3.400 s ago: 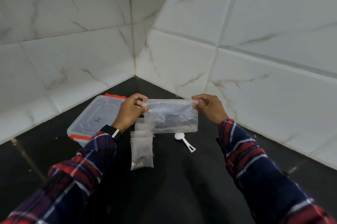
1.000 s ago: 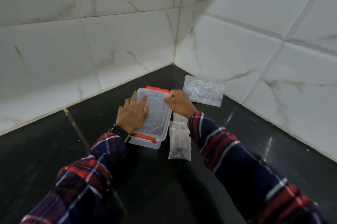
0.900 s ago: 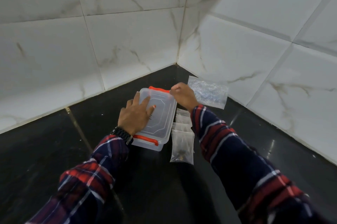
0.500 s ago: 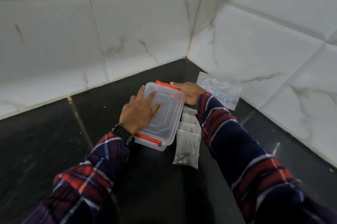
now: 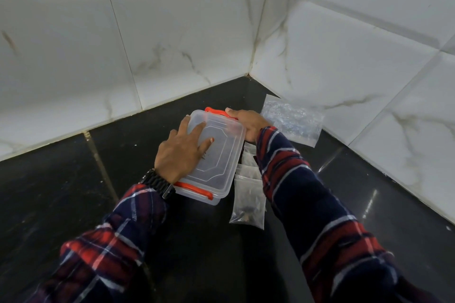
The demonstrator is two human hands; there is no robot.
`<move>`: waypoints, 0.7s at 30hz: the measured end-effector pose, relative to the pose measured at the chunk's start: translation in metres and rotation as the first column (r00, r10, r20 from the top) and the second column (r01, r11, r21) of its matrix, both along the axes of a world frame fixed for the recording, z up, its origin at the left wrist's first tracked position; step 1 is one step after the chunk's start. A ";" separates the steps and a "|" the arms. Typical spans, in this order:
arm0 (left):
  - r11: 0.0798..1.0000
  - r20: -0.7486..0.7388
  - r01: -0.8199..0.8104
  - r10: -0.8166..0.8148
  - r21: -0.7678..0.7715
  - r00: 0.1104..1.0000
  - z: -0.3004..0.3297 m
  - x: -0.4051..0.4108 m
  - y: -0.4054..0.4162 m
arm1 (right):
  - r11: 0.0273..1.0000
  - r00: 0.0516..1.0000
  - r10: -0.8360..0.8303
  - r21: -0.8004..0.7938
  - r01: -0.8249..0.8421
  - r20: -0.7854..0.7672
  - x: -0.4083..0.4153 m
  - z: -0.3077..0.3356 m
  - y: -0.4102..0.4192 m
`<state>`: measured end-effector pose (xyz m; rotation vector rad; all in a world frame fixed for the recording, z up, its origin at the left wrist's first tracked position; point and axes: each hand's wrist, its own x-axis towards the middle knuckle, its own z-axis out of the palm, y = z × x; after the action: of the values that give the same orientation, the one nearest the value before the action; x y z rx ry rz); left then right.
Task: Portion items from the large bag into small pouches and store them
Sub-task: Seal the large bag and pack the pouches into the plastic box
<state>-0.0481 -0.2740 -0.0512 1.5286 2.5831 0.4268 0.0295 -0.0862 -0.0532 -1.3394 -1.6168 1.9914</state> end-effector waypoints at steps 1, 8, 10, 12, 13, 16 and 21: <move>1.000 0.000 0.002 -0.002 -0.003 1.000 0.000 0.000 0.000 | 0.996 0.997 -0.047 0.085 0.041 0.068 -0.002 -0.002 -0.001; 0.999 0.014 0.008 -0.008 0.033 1.000 -0.003 -0.001 0.001 | 0.978 0.972 -0.160 0.160 0.132 0.174 -0.009 -0.007 -0.004; 0.999 0.013 0.002 -0.002 0.032 1.000 -0.003 -0.001 0.001 | 0.967 0.969 -0.189 0.201 0.156 0.159 -0.009 -0.009 -0.007; 1.000 0.013 -0.001 0.000 0.031 1.000 -0.002 -0.001 0.000 | 0.947 0.973 -0.208 0.268 0.175 0.099 -0.005 -0.005 -0.015; 0.999 0.015 0.000 -0.001 0.034 1.000 -0.002 0.000 0.000 | 0.925 0.972 -0.223 0.333 0.185 0.079 -0.002 -0.004 -0.019; 0.999 0.023 -0.001 0.000 0.042 1.000 -0.001 -0.001 0.000 | 0.822 0.964 -0.246 0.549 0.149 0.106 0.008 0.001 -0.043; 0.988 0.031 0.003 -0.008 0.153 0.999 0.003 0.000 -0.004 | 0.451 0.928 -0.139 0.856 -0.252 0.347 0.021 0.001 -0.096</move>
<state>-0.0483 -0.2780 -0.0485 1.5609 2.5749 0.6568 0.0505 -0.1825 -0.0523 -1.1803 -2.3743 0.5435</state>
